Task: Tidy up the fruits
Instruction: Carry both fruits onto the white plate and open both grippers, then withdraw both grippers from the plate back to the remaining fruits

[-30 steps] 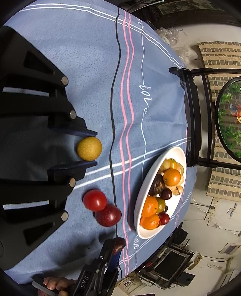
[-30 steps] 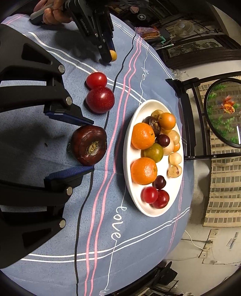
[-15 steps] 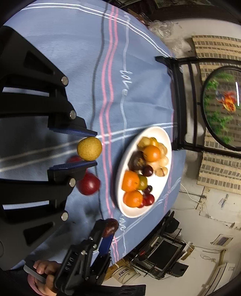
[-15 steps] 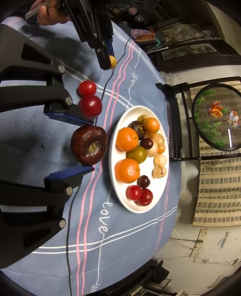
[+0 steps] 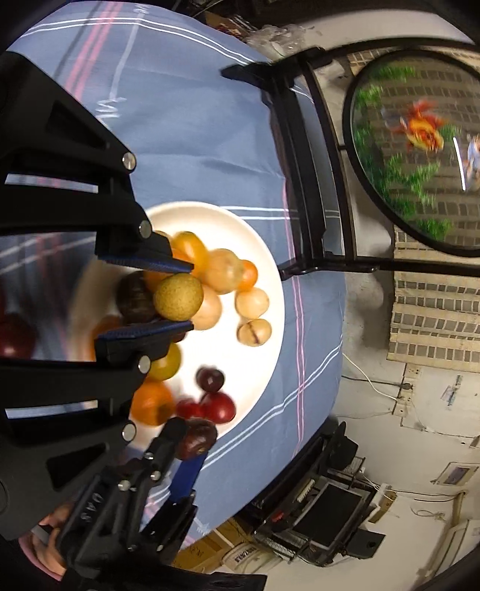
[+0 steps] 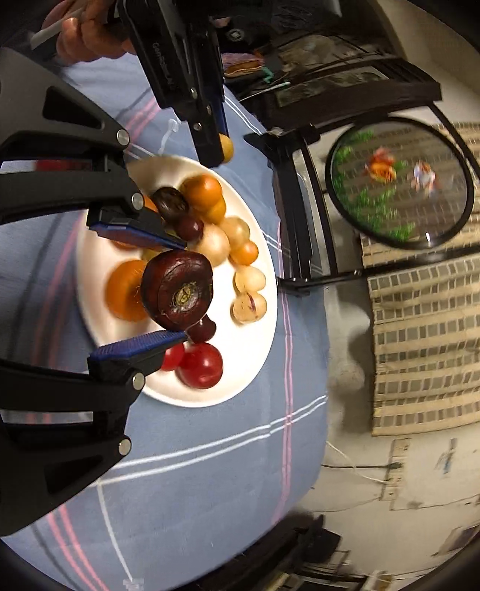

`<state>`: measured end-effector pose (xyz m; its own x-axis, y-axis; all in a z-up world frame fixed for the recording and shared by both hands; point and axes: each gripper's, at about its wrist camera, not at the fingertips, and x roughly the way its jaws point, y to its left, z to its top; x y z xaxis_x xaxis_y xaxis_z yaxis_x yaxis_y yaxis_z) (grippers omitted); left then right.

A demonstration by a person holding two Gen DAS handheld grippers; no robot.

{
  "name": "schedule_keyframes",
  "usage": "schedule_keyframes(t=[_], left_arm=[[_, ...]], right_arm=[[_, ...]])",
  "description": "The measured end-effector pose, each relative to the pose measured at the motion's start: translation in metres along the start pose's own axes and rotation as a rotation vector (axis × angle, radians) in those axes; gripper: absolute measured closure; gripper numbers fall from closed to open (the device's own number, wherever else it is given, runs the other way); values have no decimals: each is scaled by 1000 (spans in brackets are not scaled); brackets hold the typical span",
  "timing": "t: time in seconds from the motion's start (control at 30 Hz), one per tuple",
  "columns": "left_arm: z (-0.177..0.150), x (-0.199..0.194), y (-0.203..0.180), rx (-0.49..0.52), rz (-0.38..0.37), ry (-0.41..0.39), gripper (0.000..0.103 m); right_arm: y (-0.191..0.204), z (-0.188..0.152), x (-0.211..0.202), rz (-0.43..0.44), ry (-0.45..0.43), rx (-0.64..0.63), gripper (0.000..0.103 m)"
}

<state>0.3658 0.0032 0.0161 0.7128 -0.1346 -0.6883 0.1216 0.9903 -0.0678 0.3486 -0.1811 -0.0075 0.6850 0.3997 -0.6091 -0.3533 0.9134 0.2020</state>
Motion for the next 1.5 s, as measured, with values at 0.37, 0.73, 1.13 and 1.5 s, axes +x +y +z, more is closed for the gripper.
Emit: schedule_keyframes(t=[0.37, 0.73, 1.13, 1.5], left_arm=[[2, 2, -2, 13, 95, -45, 28], [-54, -81, -8, 50, 175, -116, 9], [-136, -97, 47, -186, 190, -46, 6], [-136, -96, 48, -204, 200, -36, 6]], right_arm=[[-3, 8, 5, -10, -25, -29, 46], [20, -26, -47, 37, -23, 7, 46], [66, -70, -46, 132, 88, -87, 46], [84, -81, -30, 151, 149, -144, 47]])
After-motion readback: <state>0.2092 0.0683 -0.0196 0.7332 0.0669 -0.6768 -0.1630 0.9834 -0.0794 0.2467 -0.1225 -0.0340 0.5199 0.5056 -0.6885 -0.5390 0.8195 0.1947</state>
